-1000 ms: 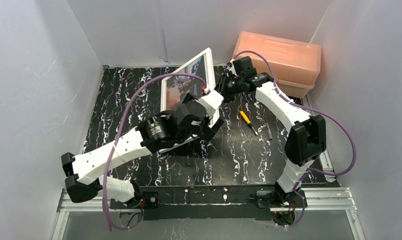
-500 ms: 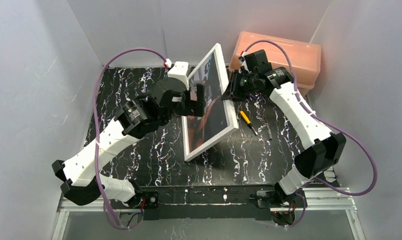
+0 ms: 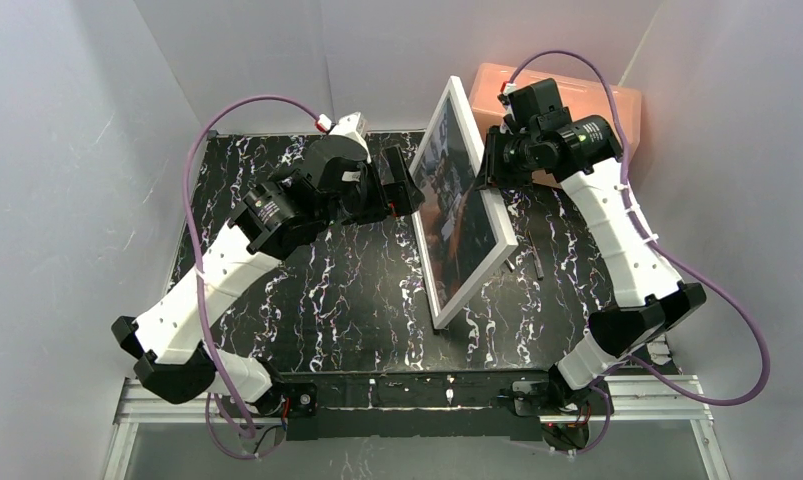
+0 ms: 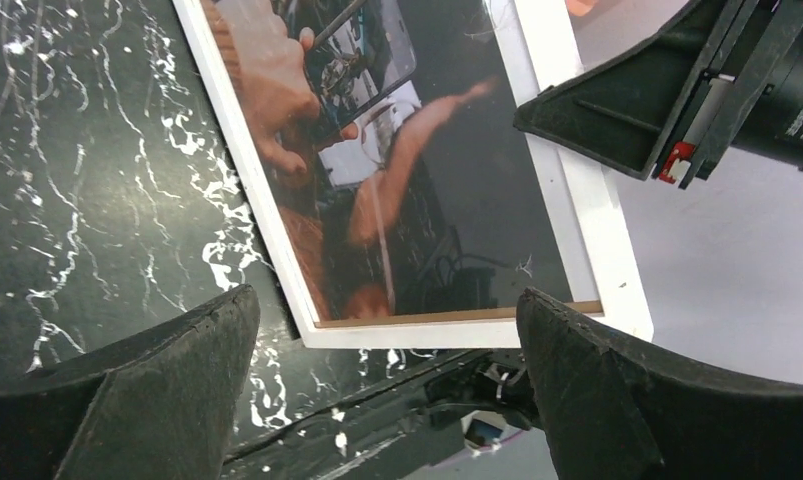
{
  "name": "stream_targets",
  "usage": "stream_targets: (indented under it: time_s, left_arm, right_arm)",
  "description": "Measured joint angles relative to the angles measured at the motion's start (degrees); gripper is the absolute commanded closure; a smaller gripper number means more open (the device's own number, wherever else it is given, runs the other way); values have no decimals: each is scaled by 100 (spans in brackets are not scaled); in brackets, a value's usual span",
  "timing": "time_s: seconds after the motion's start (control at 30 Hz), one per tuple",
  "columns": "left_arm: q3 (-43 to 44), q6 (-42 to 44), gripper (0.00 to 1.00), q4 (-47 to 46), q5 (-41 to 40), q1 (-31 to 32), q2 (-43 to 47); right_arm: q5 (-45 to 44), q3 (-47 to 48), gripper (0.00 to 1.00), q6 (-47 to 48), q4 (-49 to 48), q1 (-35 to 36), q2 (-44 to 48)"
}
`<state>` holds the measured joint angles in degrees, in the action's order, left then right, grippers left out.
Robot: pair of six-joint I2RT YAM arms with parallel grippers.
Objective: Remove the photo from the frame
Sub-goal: Turn over the photo frame at the center of the board.
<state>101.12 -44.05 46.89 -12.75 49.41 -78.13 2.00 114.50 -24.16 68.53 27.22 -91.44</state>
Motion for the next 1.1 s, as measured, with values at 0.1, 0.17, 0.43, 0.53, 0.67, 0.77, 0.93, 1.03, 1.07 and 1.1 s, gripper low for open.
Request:
stream_targets:
  time_s: [0.1,0.17,0.43,0.53,0.67,0.77,0.93,1.03,1.07,1.1]
  left_arm:
    - [59,-299,1,37,166,-63,-39]
    - [136,-476,1,44,251,-103,-74]
    - [461,-1060,1,-48,647,-236,-457]
    - [448,-1213,1,-50,787,-275,-623]
    - [262,-1408,2,-63,922,-354,-660]
    - [81,-1563,2,-63,981,-455,-654]
    - [-59,-1886,2,-11,1040,-638,-651]
    - [-55,-2168,1,-9,1067,-745,-651]
    - [-33,-2232,2,15,1062,-769,-654]
    - [31,-2288,2,76,1040,-785,-671]
  right_arm:
    - [-59,125,98,85,173,44,0]
    - [-63,133,95,116,223,120,0]
    - [-74,133,71,256,227,575,0]
    - [-37,122,70,326,219,750,0]
    - [55,-66,71,345,125,903,59]
    - [74,-210,71,361,52,1001,131]
    - [-39,-374,69,470,-50,1185,282]
    - [-81,-374,66,575,-55,1329,310]
    - [-81,-374,65,610,-52,1373,315]
    - [-79,-374,64,643,-63,1416,321]
